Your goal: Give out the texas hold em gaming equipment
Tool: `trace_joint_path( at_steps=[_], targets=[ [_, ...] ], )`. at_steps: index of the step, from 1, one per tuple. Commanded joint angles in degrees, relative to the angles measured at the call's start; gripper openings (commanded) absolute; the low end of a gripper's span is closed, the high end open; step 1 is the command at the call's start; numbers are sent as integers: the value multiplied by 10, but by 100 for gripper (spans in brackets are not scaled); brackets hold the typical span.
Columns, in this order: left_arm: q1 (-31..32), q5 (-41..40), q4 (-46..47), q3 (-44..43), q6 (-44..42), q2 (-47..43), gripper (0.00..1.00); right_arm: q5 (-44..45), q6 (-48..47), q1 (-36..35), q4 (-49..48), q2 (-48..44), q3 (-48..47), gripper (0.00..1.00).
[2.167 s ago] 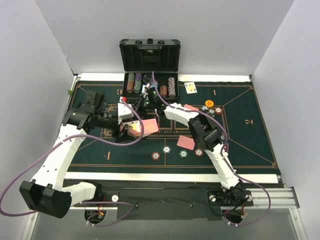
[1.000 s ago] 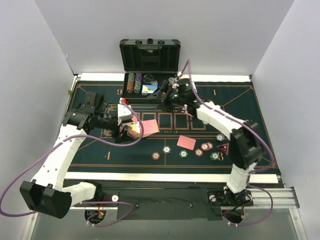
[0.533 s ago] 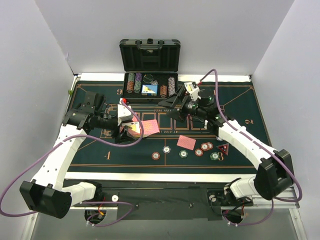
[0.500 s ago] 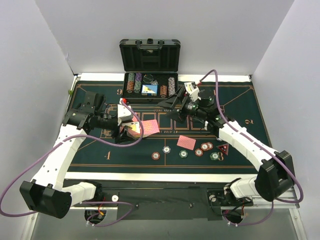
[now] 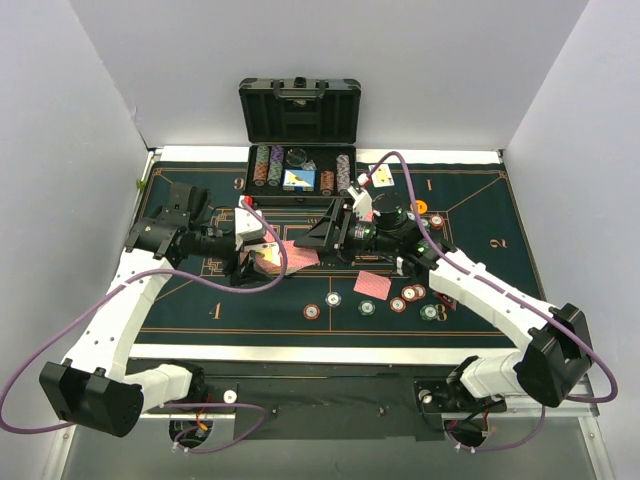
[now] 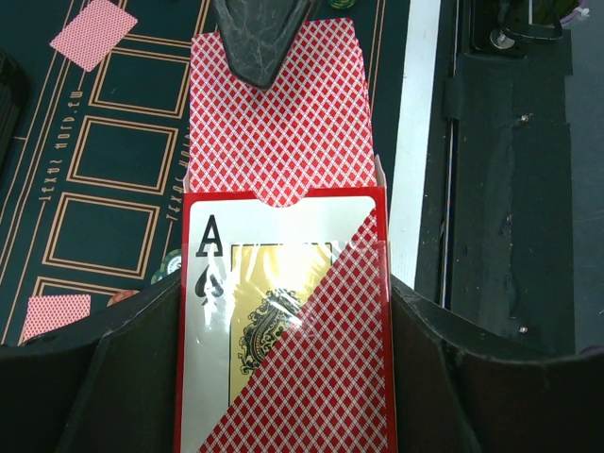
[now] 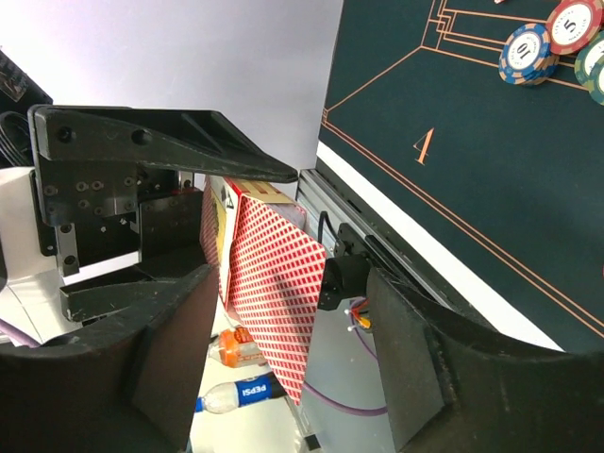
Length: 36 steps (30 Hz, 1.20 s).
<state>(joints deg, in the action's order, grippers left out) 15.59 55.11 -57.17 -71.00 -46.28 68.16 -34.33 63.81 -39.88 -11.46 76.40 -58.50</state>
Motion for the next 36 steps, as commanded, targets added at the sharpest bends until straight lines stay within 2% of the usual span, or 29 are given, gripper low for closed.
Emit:
trace_joint_path(
  at_steps=[1,3,7,11,18,29,36],
  targets=[
    [-7,41,35,-5,18,-10,2,-8,-5,-6,-2,-7,-15,57],
    [-7,41,40,-2,21,-12,2,-7,-4,-6,-2,-13,-14,52],
    [-10,39,53,1,34,-17,2,-4,-4,-7,-3,-17,-12,35],
    [-11,29,105,23,68,-43,2,-4,0,-7,-6,-18,-9,28],
    [-11,39,104,29,66,-40,2,-10,5,-7,-18,-15,-3,25],
    [-15,61,149,58,102,-56,2,12,-73,3,105,-32,-37,24],
    [-16,68,160,63,111,-58,2,9,-77,23,113,-46,-35,24]
  ],
)
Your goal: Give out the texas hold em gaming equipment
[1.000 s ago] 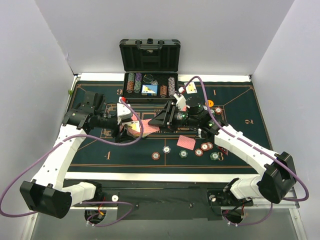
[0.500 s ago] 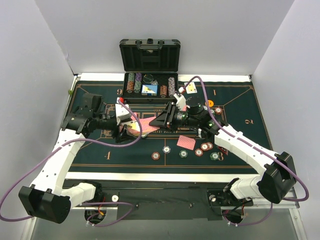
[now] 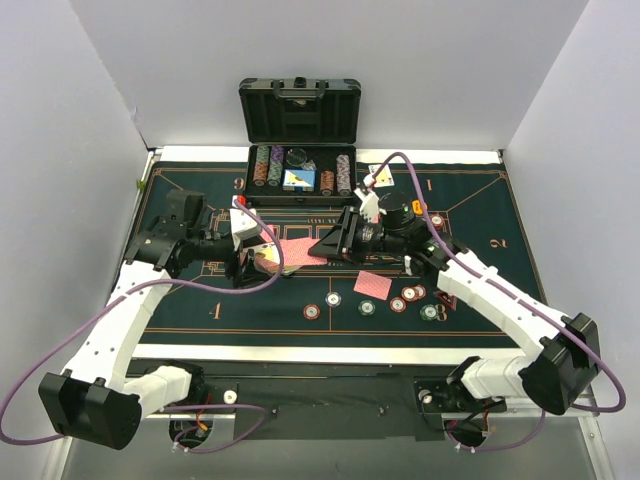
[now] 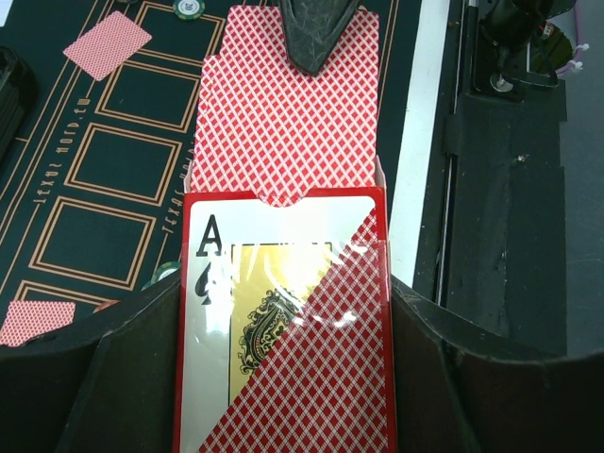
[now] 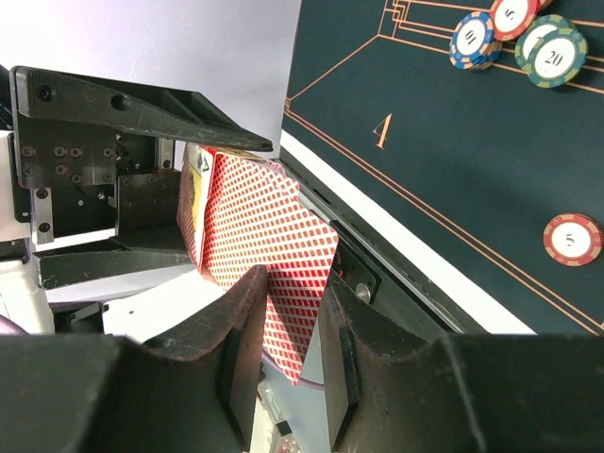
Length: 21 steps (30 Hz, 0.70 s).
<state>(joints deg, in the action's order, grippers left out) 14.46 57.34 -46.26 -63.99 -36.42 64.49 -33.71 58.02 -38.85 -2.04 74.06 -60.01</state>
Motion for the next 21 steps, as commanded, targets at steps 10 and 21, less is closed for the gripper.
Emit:
trace_joint_path(
  at_steps=[10,21],
  targets=[
    [-5,52,64,-10,22,-21,2,-2,-31,30,49,-27,-36,25],
    [-6,50,66,-7,21,-21,2,-14,-12,53,52,-41,-50,11]
  ],
)
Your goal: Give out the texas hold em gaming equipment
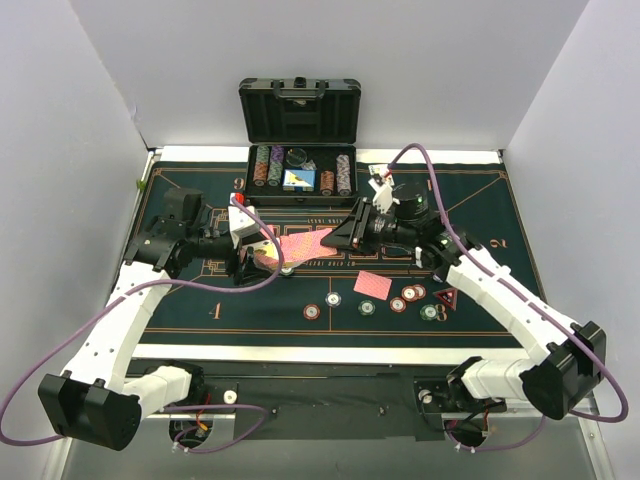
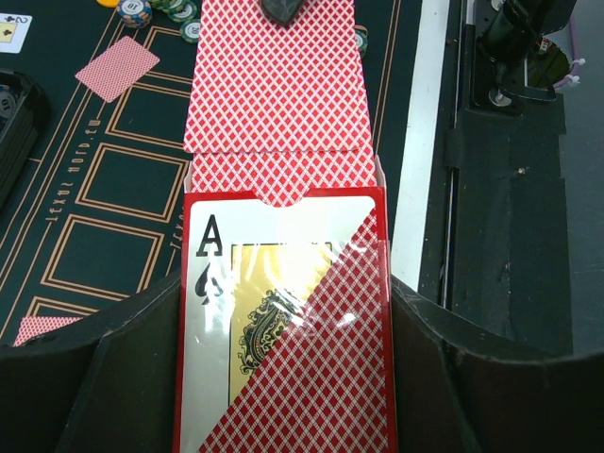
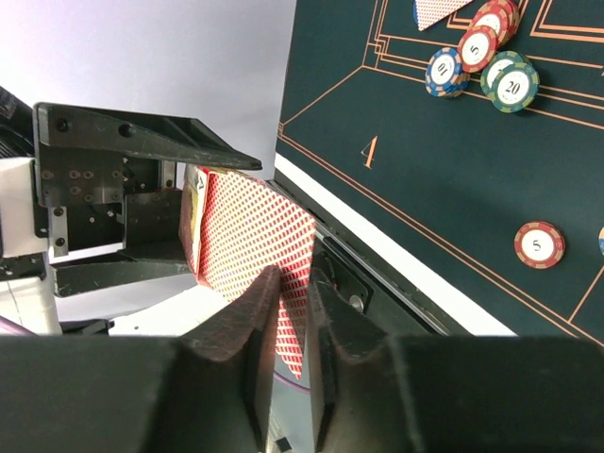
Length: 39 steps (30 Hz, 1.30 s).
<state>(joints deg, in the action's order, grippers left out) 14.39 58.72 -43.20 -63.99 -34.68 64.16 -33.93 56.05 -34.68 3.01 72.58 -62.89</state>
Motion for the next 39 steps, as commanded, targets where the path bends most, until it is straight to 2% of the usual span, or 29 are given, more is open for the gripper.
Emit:
trace_joint_path(
  at_steps=[1,4,11,21,25,29,32,36,39],
  targets=[
    [-4,35,35,-7,2,-17,2,-13,10,13,-5,-28,-20,9],
    [-5,34,35,-8,1,-16,2,-17,21,17,-14,-32,-15,0],
    [-5,33,34,-7,0,-17,2,-25,42,32,-25,-42,-11,0],
    [-4,33,33,-8,0,-18,2,-45,123,57,-136,-45,12,0],
    [-6,32,32,-6,-2,-18,2,-46,125,79,-143,-48,9,0],
    [-6,32,29,-8,-4,-19,2,-42,102,131,-123,-44,8,0],
    [-6,33,29,-9,-4,-19,2,1,29,184,-56,-27,13,0],
    [-6,33,29,-9,-3,-19,2,88,-68,218,41,41,-1,0],
    [-6,32,27,-10,-6,-18,2,128,-84,225,27,118,-5,0]
  ],
)
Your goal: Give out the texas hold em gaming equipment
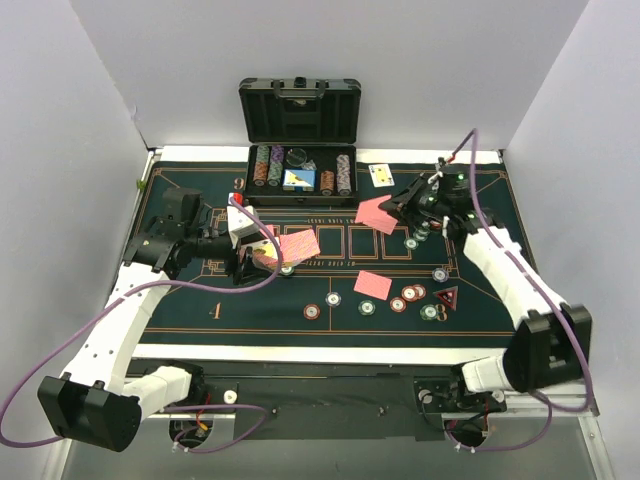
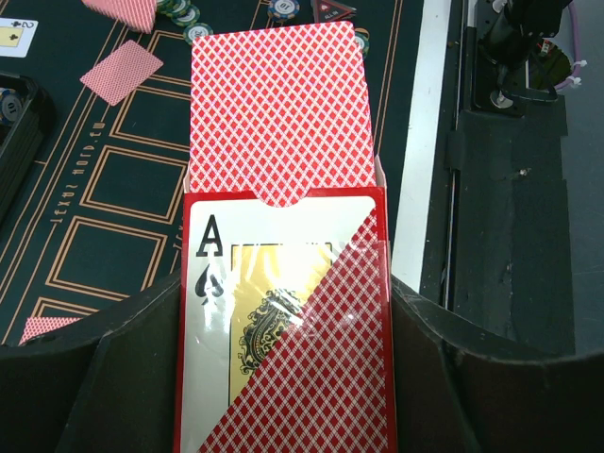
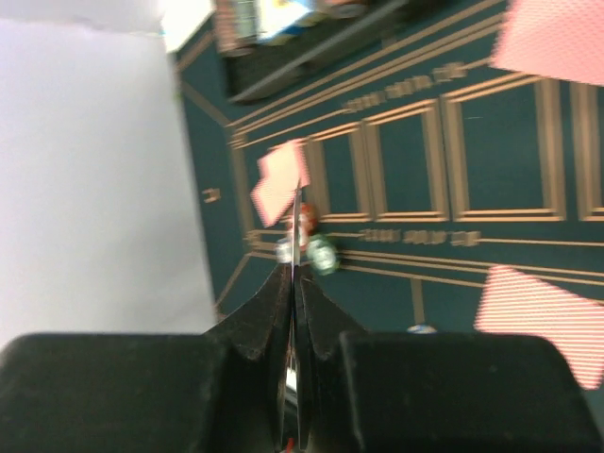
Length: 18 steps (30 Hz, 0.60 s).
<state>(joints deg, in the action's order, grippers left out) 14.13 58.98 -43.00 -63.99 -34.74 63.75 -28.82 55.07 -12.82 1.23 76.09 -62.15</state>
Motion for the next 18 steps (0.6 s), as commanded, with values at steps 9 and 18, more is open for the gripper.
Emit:
trace_joint_path(
  at_steps=[9,18],
  targets=[
    [-4,24,8,-23,-18,-9,2,138,-78,9,-46,287,-104,0],
    [-6,22,2,-25,-25,-6,2,182,-94,9,-40,382,-165,0]
  ],
)
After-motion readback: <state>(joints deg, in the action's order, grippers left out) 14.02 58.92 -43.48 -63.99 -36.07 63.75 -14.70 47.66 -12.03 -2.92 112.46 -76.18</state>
